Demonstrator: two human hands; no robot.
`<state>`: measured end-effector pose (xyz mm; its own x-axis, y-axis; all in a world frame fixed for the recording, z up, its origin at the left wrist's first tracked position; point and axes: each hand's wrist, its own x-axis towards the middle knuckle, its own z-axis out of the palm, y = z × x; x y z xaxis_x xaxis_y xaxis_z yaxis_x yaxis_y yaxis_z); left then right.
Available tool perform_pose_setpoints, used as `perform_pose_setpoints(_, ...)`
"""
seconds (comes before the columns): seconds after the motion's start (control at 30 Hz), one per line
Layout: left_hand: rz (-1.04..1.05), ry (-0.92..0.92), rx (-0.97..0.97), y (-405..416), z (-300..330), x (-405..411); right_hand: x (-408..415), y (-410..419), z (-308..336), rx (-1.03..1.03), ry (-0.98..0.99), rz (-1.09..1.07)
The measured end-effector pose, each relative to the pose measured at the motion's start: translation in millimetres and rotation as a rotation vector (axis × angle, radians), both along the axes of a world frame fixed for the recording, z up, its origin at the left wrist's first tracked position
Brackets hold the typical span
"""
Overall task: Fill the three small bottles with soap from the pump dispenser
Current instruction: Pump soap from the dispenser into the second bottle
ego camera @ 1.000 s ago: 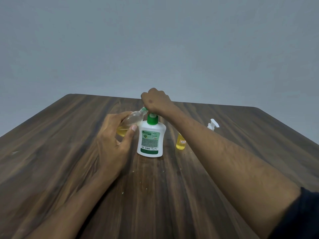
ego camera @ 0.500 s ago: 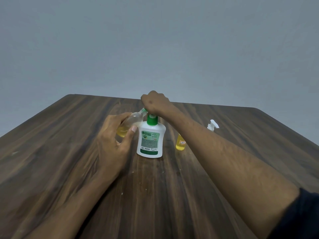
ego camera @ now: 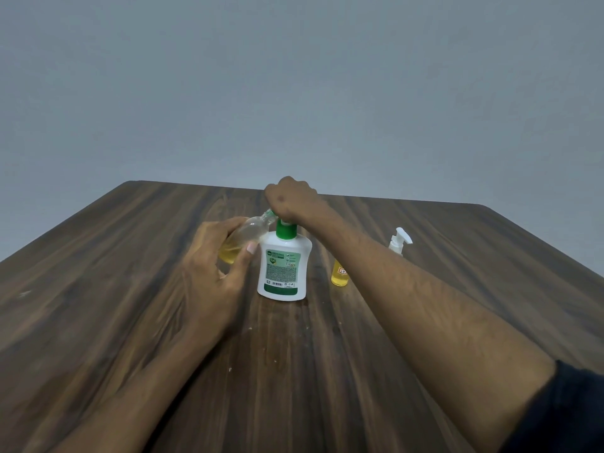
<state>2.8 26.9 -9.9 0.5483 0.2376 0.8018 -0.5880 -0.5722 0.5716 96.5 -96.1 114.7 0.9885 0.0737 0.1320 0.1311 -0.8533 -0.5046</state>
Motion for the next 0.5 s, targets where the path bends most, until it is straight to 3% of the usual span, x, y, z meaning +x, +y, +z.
perform_pose_setpoints(0.5, -0.002, -0.006, 0.011, -0.3, 0.9, 0.8, -5.0, -0.9, -0.6, -0.008, 0.031, 0.004)
